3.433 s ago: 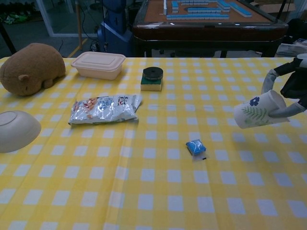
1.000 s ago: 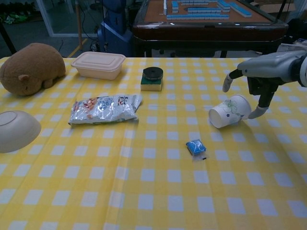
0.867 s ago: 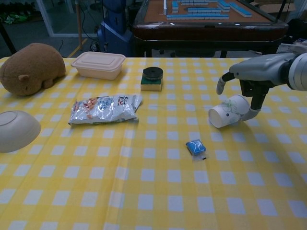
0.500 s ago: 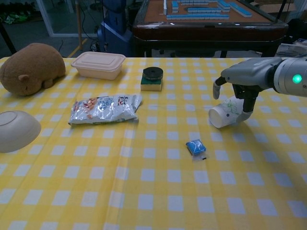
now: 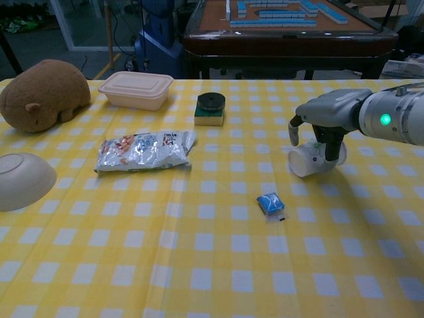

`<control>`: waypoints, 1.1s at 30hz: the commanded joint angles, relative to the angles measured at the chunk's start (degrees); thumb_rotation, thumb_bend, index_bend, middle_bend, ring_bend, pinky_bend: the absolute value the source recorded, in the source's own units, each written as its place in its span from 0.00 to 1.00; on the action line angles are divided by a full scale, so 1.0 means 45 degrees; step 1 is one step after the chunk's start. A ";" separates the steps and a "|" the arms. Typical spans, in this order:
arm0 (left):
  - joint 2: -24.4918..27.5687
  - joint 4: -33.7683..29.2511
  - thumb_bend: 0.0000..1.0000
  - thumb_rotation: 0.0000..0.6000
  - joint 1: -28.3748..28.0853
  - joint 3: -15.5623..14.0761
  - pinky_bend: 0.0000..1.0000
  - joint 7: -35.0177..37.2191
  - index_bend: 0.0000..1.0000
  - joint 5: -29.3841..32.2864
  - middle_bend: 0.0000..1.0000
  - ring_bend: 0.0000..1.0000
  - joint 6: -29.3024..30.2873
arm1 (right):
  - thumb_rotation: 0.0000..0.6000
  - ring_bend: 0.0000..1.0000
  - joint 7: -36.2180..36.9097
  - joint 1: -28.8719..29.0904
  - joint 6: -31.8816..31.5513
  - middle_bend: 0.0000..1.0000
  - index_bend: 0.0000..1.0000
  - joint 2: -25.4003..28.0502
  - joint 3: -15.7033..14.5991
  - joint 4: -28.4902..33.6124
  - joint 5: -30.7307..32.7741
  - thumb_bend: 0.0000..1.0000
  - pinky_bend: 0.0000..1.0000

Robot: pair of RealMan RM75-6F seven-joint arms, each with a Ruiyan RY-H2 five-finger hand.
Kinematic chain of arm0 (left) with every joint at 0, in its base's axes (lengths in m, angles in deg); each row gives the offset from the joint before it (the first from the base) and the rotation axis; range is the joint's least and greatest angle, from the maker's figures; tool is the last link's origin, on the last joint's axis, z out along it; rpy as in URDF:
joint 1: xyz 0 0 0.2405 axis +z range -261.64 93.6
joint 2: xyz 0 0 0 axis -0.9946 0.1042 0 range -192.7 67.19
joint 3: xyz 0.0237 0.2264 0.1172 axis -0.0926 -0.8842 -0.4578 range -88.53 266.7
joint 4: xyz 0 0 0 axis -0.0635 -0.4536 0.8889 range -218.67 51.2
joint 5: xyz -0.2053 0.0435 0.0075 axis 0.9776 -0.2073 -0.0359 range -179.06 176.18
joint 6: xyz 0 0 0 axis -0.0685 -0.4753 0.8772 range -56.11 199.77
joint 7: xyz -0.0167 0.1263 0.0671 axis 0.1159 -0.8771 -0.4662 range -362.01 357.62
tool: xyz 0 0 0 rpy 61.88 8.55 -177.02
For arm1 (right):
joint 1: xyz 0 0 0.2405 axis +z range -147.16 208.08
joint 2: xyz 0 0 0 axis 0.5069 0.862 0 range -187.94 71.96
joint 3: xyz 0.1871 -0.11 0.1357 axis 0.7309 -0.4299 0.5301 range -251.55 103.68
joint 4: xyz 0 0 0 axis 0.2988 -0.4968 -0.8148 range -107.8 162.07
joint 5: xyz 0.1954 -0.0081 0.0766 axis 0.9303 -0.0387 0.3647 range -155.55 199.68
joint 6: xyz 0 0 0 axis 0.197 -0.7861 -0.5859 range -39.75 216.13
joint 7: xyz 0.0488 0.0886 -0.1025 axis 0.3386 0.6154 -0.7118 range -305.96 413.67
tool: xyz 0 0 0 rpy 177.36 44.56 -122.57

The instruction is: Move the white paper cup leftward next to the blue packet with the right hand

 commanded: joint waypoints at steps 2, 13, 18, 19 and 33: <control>0.0019 0.0011 0.27 1.00 0.0007 0.0011 0.50 0.0044 0.46 0.0017 0.36 0.33 0.0001 | 1.00 1.00 -0.0001 0.0047 0.0052 1.00 0.34 -0.0174 0.0023 -0.0193 -0.0051 0.00 1.00; 0.0061 0.0052 0.27 1.00 0.0026 0.0014 0.50 0.0146 0.46 0.0037 0.36 0.33 -0.0012 | 1.00 1.00 0.1227 -0.0461 -0.0046 1.00 0.53 -0.0176 0.0235 -0.0363 -0.1467 0.01 1.00; 0.0066 0.0054 0.27 1.00 0.0032 0.0017 0.50 0.0133 0.46 0.0051 0.36 0.33 -0.0019 | 1.00 1.00 0.3652 -0.1348 -0.0098 1.00 0.55 0.0628 0.0685 0.0354 -0.3392 0.01 1.00; 0.0064 0.0050 0.27 1.00 0.0032 0.0017 0.50 0.0113 0.46 0.0053 0.36 0.33 -0.0021 | 1.00 1.00 0.4193 -0.1531 -0.0089 1.00 0.55 0.0772 0.0767 0.0460 -0.3786 0.01 1.00; 0.0019 -0.0047 0.27 1.00 0.0051 0.0020 0.50 -0.0136 0.45 0.0071 0.36 0.33 0.0002 | 1.00 1.00 1.6730 -0.3838 0.0876 1.00 0.55 0.1139 0.1371 -0.0463 -1.0722 0.00 1.00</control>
